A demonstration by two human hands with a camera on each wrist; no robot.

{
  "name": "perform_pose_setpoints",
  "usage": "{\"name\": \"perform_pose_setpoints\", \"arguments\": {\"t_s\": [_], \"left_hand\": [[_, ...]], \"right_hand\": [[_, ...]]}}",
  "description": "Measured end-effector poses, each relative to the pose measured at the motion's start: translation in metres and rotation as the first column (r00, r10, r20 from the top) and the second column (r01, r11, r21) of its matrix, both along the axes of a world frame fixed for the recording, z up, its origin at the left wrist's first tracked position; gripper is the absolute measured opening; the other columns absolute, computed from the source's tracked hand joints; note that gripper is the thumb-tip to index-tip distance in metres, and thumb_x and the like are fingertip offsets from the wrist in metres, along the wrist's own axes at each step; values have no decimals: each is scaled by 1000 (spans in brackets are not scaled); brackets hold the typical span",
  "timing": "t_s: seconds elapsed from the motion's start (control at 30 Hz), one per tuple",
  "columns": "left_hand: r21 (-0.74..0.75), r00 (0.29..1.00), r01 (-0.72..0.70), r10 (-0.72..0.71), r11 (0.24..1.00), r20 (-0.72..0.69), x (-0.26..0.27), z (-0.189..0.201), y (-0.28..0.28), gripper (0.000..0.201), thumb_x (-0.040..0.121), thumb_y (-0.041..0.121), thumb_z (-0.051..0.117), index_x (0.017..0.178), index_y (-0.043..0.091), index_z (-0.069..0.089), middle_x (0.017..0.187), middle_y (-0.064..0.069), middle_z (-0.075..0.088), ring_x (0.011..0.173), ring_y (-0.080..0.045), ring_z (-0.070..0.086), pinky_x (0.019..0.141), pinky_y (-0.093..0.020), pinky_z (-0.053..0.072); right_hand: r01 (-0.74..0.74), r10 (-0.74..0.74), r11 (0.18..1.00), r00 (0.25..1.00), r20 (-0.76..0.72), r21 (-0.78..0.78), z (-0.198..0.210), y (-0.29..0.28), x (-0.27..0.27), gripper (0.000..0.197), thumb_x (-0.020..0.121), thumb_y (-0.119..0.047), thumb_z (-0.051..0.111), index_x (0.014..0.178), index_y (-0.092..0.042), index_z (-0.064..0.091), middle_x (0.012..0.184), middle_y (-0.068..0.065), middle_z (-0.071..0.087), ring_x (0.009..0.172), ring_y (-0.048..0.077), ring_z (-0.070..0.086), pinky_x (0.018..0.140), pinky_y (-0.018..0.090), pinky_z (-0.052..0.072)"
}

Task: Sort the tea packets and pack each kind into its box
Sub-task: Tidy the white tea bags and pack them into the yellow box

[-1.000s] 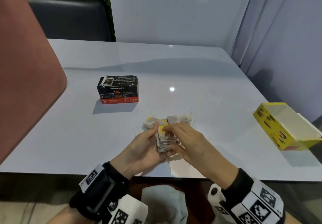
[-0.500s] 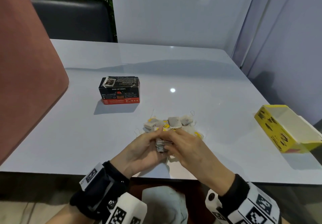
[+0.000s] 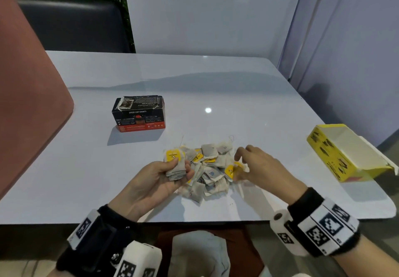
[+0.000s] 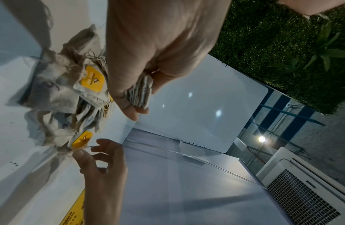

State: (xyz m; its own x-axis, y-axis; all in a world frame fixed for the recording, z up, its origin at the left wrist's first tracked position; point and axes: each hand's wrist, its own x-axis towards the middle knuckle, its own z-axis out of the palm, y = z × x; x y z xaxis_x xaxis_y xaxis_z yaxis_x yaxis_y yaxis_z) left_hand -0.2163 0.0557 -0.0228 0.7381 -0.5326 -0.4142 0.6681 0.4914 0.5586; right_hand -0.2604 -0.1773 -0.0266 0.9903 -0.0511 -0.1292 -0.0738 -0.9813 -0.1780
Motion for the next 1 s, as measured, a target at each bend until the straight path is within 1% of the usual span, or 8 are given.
{"name": "perform_pose_setpoints", "arguments": {"t_s": [0.13,0.3,0.47,0.57,0.67,0.73,0.9,1.0], "left_hand": [[7,999,36,-36,999,-9,-5,3,-5,19,78,9,52,93,-2,55,74,-16,61,77,-22,59,71,-36,57],[-17,995,97,-98,995,-30,-8,0,-8,37,78,10,54,113,-2,52,90,-18,61,87,-25,61,73,-36,58],[50,990,142,-142,989,-8,-2,3,-6,36,78,5,53,112,-7,54,90,-19,66,82,-26,67,78,-36,55],[92,988,151,-152,984,11,5,6,-8,30,89,4,46,116,-7,52,87,-19,67,76,-25,69,75,-36,57],[170,978,190,-202,967,54,10,12,-16,29,88,14,52,111,-3,53,86,-18,65,79,-26,64,75,-35,57],[205,956,265,-285,942,73,10,16,-22,38,83,29,55,107,0,57,89,-16,63,80,-25,60,74,-34,57],[106,865,494,-500,863,38,-1,24,-36,64,86,57,38,116,5,59,105,-18,62,90,-28,59,82,-38,54],[35,885,463,-464,886,36,-5,27,-37,57,87,53,41,111,6,64,106,-19,61,90,-30,63,75,-38,57]], "right_hand": [[64,-63,998,998,-26,20,-10,7,7,39,83,-44,63,105,-14,52,100,-1,47,96,18,45,68,28,36],[76,-77,974,997,-7,212,-10,1,14,21,77,-30,69,87,-15,57,88,-3,51,84,16,46,68,32,42],[7,-56,920,992,112,392,17,-20,13,17,76,-19,70,70,-26,55,86,-3,60,90,18,55,74,31,43],[-17,-115,776,979,167,631,38,-31,15,18,74,-16,75,68,-25,61,89,3,69,88,17,61,83,34,46],[-64,-52,536,993,109,842,56,-27,14,11,77,-8,72,76,-13,61,75,6,67,73,12,60,71,22,47],[-95,90,473,994,59,876,63,-19,15,8,80,-6,67,80,-10,60,73,0,64,69,11,58,64,18,45],[-227,406,614,912,-56,756,78,10,25,6,84,-9,66,87,-13,63,78,-1,61,73,12,56,69,25,45],[-301,425,707,904,-44,640,82,24,36,9,85,-17,67,92,-11,64,86,2,65,80,14,59,78,33,48]]}}
